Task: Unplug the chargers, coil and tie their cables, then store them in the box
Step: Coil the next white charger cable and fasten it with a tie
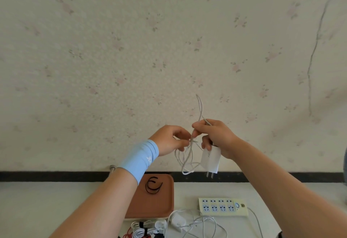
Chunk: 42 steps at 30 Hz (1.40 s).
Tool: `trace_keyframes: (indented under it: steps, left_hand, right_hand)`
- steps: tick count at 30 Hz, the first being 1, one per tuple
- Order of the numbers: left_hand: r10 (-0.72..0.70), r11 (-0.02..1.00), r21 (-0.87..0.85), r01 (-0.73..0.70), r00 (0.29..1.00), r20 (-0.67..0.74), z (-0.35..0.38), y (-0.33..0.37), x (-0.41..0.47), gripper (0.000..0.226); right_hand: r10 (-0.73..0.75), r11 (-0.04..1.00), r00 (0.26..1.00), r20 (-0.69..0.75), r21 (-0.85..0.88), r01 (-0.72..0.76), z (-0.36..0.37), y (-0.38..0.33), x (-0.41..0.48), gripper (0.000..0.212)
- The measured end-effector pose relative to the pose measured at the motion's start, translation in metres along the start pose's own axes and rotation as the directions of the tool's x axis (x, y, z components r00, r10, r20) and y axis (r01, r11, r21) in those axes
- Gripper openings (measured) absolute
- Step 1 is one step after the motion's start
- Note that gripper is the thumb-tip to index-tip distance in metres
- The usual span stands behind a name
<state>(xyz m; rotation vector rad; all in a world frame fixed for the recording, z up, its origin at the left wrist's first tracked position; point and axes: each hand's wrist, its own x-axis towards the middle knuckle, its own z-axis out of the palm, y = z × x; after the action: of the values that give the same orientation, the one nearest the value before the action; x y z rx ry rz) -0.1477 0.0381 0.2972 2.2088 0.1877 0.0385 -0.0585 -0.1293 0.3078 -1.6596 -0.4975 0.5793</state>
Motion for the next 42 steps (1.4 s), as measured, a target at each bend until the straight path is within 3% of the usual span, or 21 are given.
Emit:
trace_keyframes:
  steps: [4, 6, 8, 10, 12, 14, 15, 17, 20, 22, 24, 27, 31, 34, 36, 39, 42]
  left_hand:
    - [-0.054, 0.955, 0.29, 0.068, 0.997, -0.058, -0.007, -0.006, 0.003, 0.019]
    - [-0.241, 0.826, 0.517, 0.225, 0.97, -0.037, -0.013, -0.02, 0.009, 0.024]
    - [-0.451, 0.631, 0.707, 0.318, 0.893, 0.001, -0.015, -0.032, 0.011, 0.027]
    - [-0.494, 0.565, 0.761, 0.318, 0.869, 0.004, -0.016, -0.034, 0.01, 0.031]
    - [-0.353, 0.762, 0.571, 0.305, 0.935, -0.029, -0.014, -0.028, 0.012, 0.048]
    - [-0.133, 0.972, 0.192, 0.138, 0.99, -0.041, -0.008, -0.01, 0.004, 0.06]
    - [-0.054, 0.998, 0.031, 0.054, 0.999, -0.004, -0.003, 0.001, 0.0, 0.061]
    - [0.013, 0.995, -0.102, -0.007, 0.998, 0.055, 0.009, 0.012, -0.002, 0.048]
    - [-0.01, 1.0, -0.029, 0.011, 0.999, 0.032, 0.011, 0.014, -0.002, 0.019]
    - [-0.019, 1.0, -0.01, 0.019, 1.0, 0.01, 0.006, 0.014, -0.003, 0.016]
    - [-0.053, 0.98, -0.195, 0.038, 0.996, -0.072, 0.003, 0.014, -0.002, 0.023]
    - [-0.178, 0.843, -0.537, 0.038, 0.961, -0.213, -0.003, 0.013, 0.0, 0.024]
    - [-0.227, 0.709, -0.705, 0.007, 0.949, -0.218, -0.012, 0.009, -0.001, 0.025]
    - [-0.197, 0.675, -0.738, -0.008, 0.962, -0.19, -0.009, 0.013, -0.003, 0.024]
    - [-0.169, 0.681, -0.732, -0.031, 0.966, -0.198, -0.006, 0.017, -0.003, 0.022]
    - [-0.143, 0.658, -0.749, -0.08, 0.963, -0.229, -0.002, 0.022, -0.004, 0.019]
    - [-0.134, 0.676, -0.728, -0.118, 0.951, -0.279, -0.002, 0.021, -0.004, 0.017]
  right_hand:
    - [0.017, 0.988, 0.985, -0.17, 0.153, 0.009, -0.009, 0.001, 0.006, 0.022]
    - [0.029, 0.973, 0.966, -0.255, 0.228, 0.031, -0.015, -0.001, 0.009, 0.022]
    - [0.026, 0.979, 0.958, -0.287, 0.201, 0.034, -0.02, -0.002, 0.008, 0.02]
    - [0.035, 0.99, 0.972, -0.232, 0.141, -0.002, -0.02, -0.003, 0.004, 0.02]
    - [0.055, 0.993, 0.989, -0.135, 0.109, -0.04, -0.016, -0.004, 0.0, 0.021]
    - [0.06, 0.995, 0.997, -0.054, 0.087, -0.056, -0.009, -0.006, -0.004, 0.025]
    - [0.058, 0.995, 0.998, -0.034, 0.078, -0.055, -0.006, -0.006, -0.005, 0.026]
    - [0.057, 0.996, 0.998, -0.028, 0.068, -0.055, -0.001, -0.007, -0.005, 0.027]
    - [0.095, 0.991, 0.995, -0.019, 0.092, -0.093, -0.001, -0.008, -0.004, 0.031]
    - [0.116, 0.98, 0.992, -0.041, 0.165, -0.108, -0.003, -0.008, -0.002, 0.033]
    - [0.114, 0.982, 0.988, -0.102, 0.162, -0.096, -0.006, -0.008, 0.001, 0.026]
    - [0.046, 0.999, 0.993, -0.106, 0.003, -0.046, -0.017, -0.004, 0.005, 0.031]
    - [0.035, 0.966, 0.999, -0.028, -0.254, -0.04, -0.02, -0.001, 0.002, 0.033]
    - [0.086, 0.983, 0.996, 0.018, -0.165, -0.082, -0.016, -0.006, 0.001, 0.034]
    - [0.123, 0.99, 0.982, 0.142, -0.089, -0.111, -0.013, -0.01, -0.002, 0.036]
    - [0.092, 0.98, 0.963, 0.252, -0.194, -0.043, -0.004, -0.012, -0.007, 0.031]
    - [0.073, 0.96, 0.98, 0.187, -0.279, -0.018, 0.002, -0.011, -0.006, 0.031]
